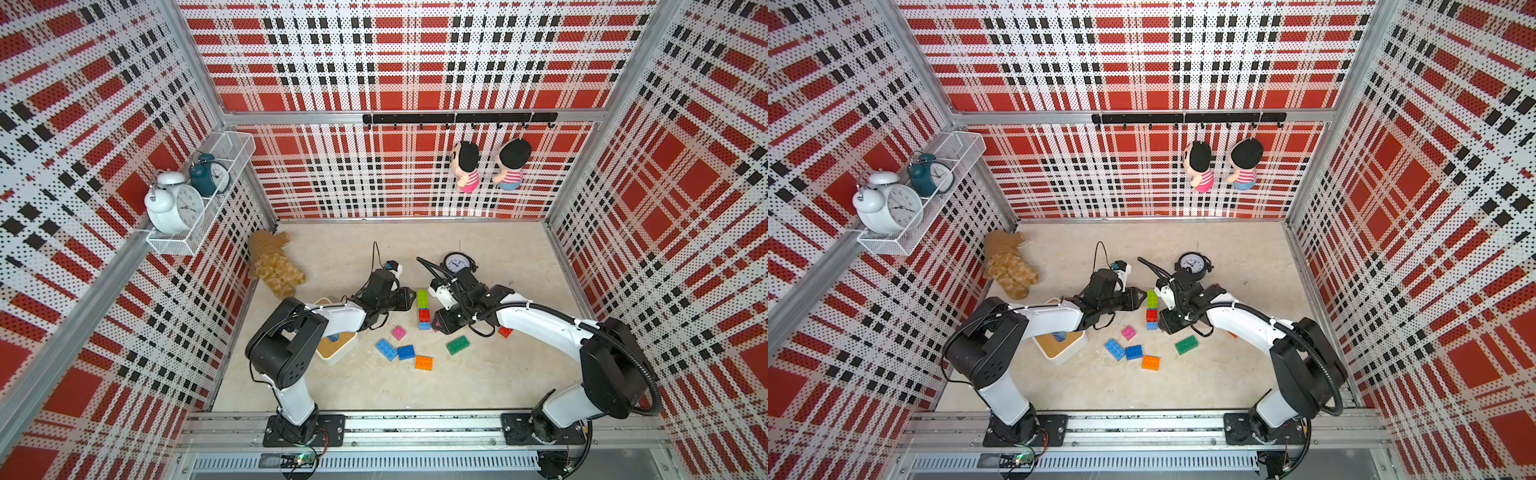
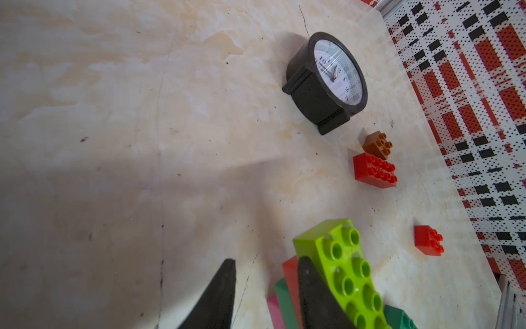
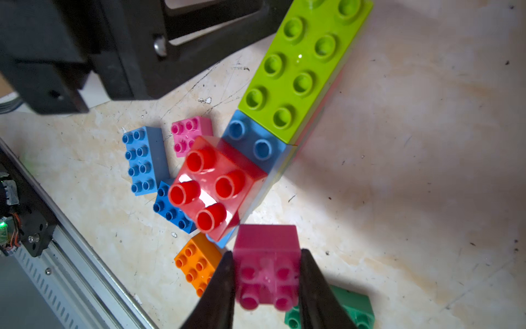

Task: Assemble a heart with building blocks
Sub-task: Adjust the building block at the center of the board.

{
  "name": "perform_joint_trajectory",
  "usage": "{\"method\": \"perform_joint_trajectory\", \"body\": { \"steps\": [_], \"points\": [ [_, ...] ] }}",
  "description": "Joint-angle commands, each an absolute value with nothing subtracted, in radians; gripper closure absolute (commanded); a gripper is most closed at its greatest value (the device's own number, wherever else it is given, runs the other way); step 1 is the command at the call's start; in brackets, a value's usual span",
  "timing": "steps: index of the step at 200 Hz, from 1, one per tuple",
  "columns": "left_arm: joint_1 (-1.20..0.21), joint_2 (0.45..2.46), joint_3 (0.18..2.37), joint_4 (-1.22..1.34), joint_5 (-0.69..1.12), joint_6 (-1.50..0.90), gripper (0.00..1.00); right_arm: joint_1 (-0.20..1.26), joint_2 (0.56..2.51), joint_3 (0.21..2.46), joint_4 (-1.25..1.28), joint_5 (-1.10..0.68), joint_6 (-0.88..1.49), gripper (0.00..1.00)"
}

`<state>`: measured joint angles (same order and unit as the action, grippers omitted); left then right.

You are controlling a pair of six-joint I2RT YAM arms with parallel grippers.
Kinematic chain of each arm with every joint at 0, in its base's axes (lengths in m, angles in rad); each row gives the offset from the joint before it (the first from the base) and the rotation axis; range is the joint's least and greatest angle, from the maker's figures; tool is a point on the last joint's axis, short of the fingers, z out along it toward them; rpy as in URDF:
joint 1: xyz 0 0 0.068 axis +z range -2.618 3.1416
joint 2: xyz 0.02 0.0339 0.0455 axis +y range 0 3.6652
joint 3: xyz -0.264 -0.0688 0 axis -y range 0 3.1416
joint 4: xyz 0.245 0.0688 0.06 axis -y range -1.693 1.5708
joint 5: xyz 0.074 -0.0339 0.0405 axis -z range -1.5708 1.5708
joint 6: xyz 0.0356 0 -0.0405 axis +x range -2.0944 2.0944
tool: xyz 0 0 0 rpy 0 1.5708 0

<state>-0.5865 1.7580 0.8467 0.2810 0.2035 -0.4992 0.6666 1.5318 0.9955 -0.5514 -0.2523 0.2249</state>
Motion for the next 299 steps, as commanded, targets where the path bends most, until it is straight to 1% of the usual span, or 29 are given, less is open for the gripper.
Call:
{"method": "perform_joint_trajectory", "body": {
  "steps": [1,83,142,167,187,213,235,251,273,299],
  "points": [
    [-0.602,1.787,0.885,0.296,0.237,-0.473,0.60,0.685,1.552,1.006,-0.529,-0.276,0.207,0.91],
    [-0.604,1.853,0.951,0.307,0.278,-0.459,0.60,0.691,1.553,1.014,-0.507,-0.281,0.198,0.92],
    [-0.600,1.901,1.009,0.307,0.311,-0.448,0.61,0.672,1.470,1.007,-0.520,-0.175,0.197,0.99],
    [-0.572,1.894,1.009,0.307,0.276,-0.464,0.61,0.645,1.435,1.019,-0.522,-0.113,0.215,1.00],
    [-0.540,1.846,0.979,0.313,0.233,-0.481,0.60,0.621,1.428,1.048,-0.516,-0.072,0.228,1.00],
    [-0.522,1.741,0.923,0.299,0.150,-0.469,0.54,0.595,1.487,1.138,-0.523,-0.040,0.222,1.00],
    [-0.522,1.636,0.862,0.280,0.098,-0.462,0.45,0.583,1.587,1.251,-0.549,-0.010,0.204,1.00],
    [-0.527,1.555,0.806,0.268,0.066,-0.462,0.41,0.579,1.667,1.337,-0.572,0.003,0.184,1.00],
    [-0.556,1.435,0.730,0.257,0.014,-0.463,0.31,0.577,1.786,1.454,-0.622,-0.013,0.157,1.00],
    [-0.608,1.322,0.659,0.239,-0.056,-0.456,0.23,0.577,1.893,1.548,-0.650,-0.045,0.134,1.00]
  ]
}}
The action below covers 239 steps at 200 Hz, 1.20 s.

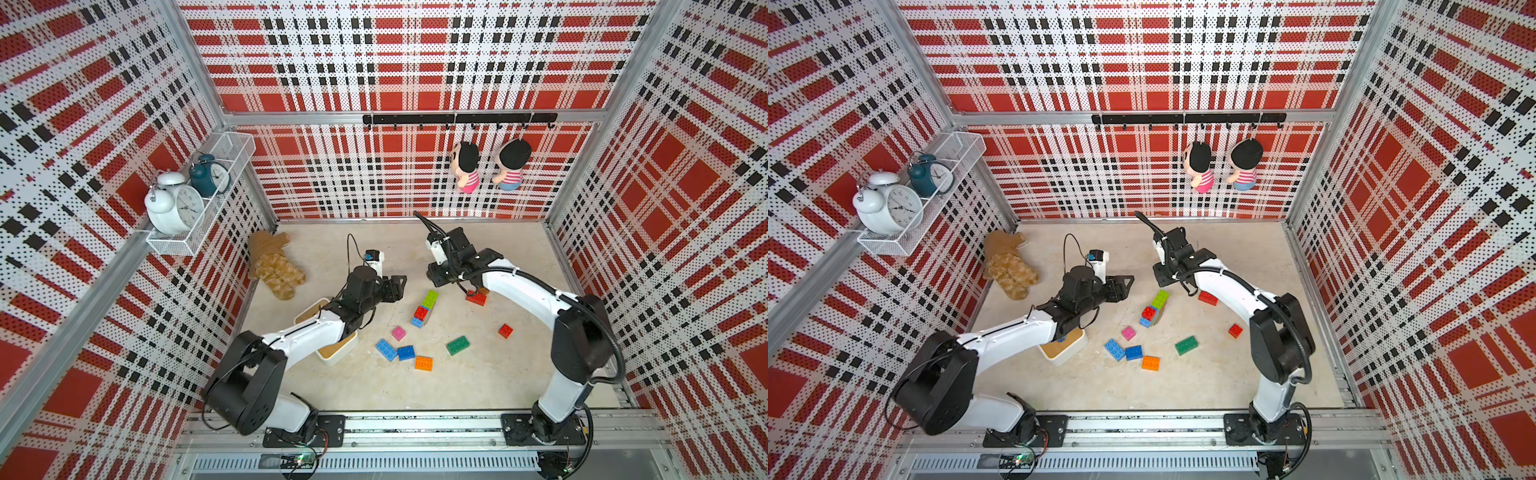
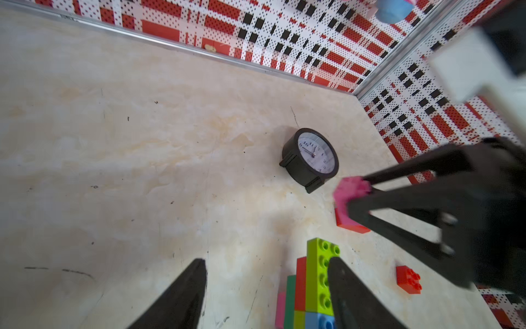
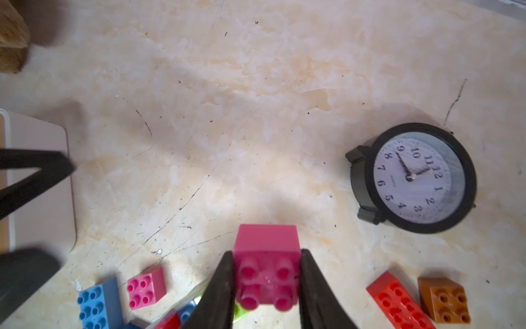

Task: Assemble a heart with building blocks
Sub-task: Adjust the building block at the center of the board.

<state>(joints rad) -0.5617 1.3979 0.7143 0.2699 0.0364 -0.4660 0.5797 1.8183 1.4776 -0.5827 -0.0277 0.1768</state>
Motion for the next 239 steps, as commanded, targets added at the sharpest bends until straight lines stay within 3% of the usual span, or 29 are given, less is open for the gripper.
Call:
{"method": "perform_joint_trajectory", "body": {
  "steps": [1,68,239],
  "points": [
    [-0.610,1.319,0.657,0.237,-0.059,-0.456,0.22,0.577,1.897,1.551,-0.650,-0.045,0.134,1.00],
    [-0.658,1.301,0.641,0.225,-0.098,-0.460,0.17,0.579,2.036,1.654,-0.750,-0.024,0.062,1.00],
    [-0.661,1.376,0.709,0.221,-0.083,-0.431,0.18,0.569,1.936,1.525,-0.763,0.043,0.078,1.00]
  ]
}}
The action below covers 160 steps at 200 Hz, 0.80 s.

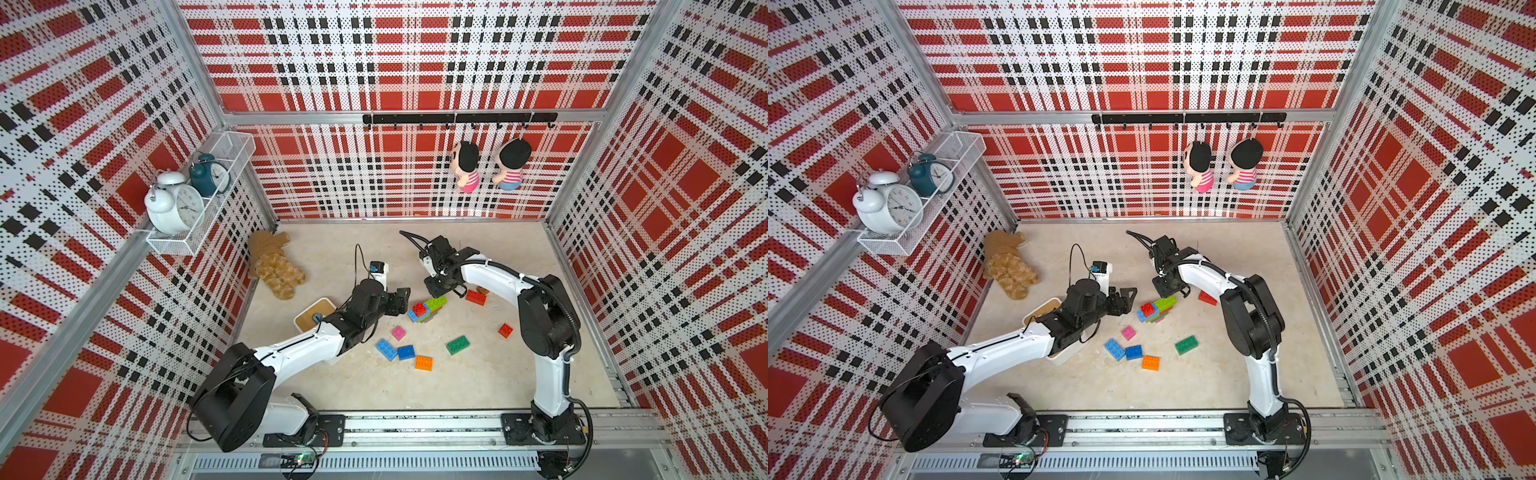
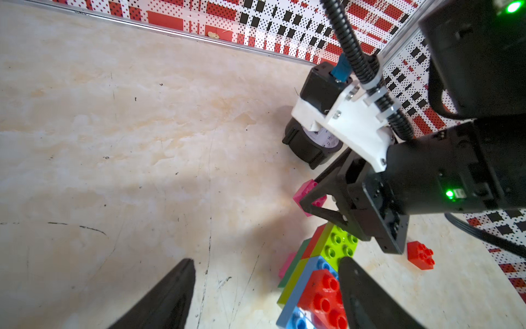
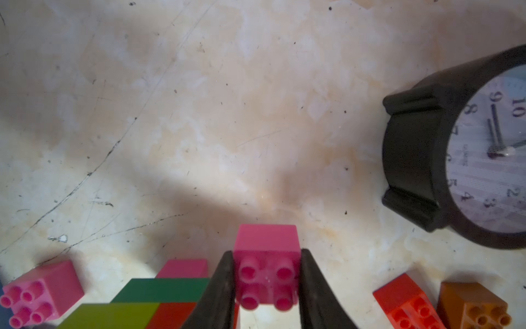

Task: Assemble a heart with building blocks
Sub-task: Adjust the building block at the center of the board.

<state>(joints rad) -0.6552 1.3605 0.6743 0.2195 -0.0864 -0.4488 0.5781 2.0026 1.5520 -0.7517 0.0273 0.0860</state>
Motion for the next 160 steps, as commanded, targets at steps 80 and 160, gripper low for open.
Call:
{"method": "perform_joint_trajectory", "body": {
  "steps": [80,160],
  "points": [
    [-0.661,1.406,0.733,0.222,-0.073,-0.425,0.18,0.554,1.848,1.404,-0.762,0.058,0.101,1.00],
    [-0.660,1.446,0.751,0.241,-0.036,-0.451,0.14,0.551,1.761,1.291,-0.761,0.039,0.137,1.00]
  ]
}}
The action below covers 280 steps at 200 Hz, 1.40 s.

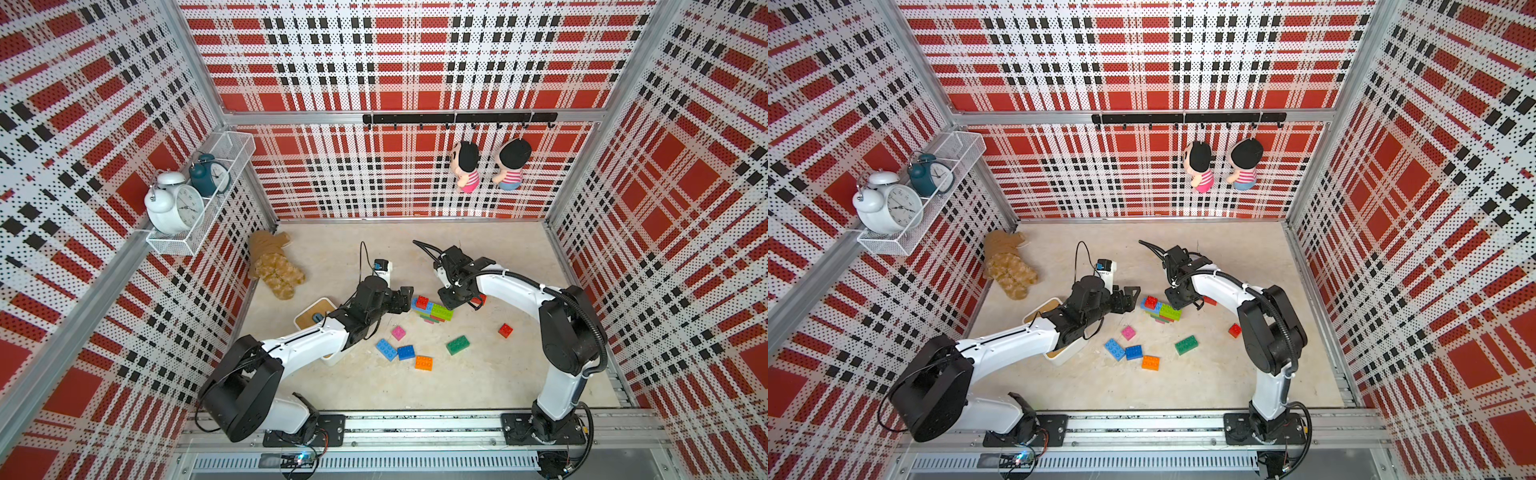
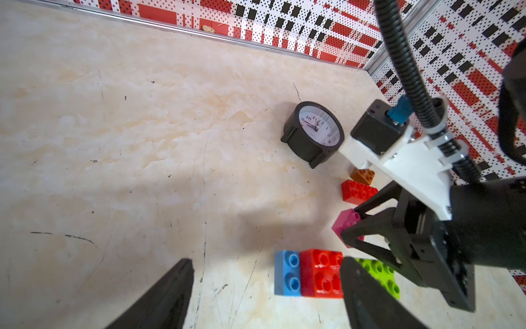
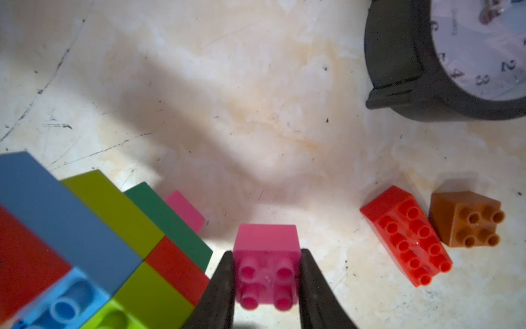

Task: Assemble a heart with building blocks
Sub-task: Adjust the building block at the center of the board, then assemble the building block at the center of the board.

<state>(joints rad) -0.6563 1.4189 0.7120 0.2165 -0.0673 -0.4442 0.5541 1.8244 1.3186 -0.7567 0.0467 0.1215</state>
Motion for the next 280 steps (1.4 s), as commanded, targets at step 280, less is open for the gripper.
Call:
{"method": "perform_joint_trajectory", "body": {
  "steps": [280],
  "points": [
    [-0.554,1.671,0.813,0.302,0.359,-0.600,0.15,0.601,1.603,1.346,-0.878,-0.186,-0.173,1.00]
  ]
}}
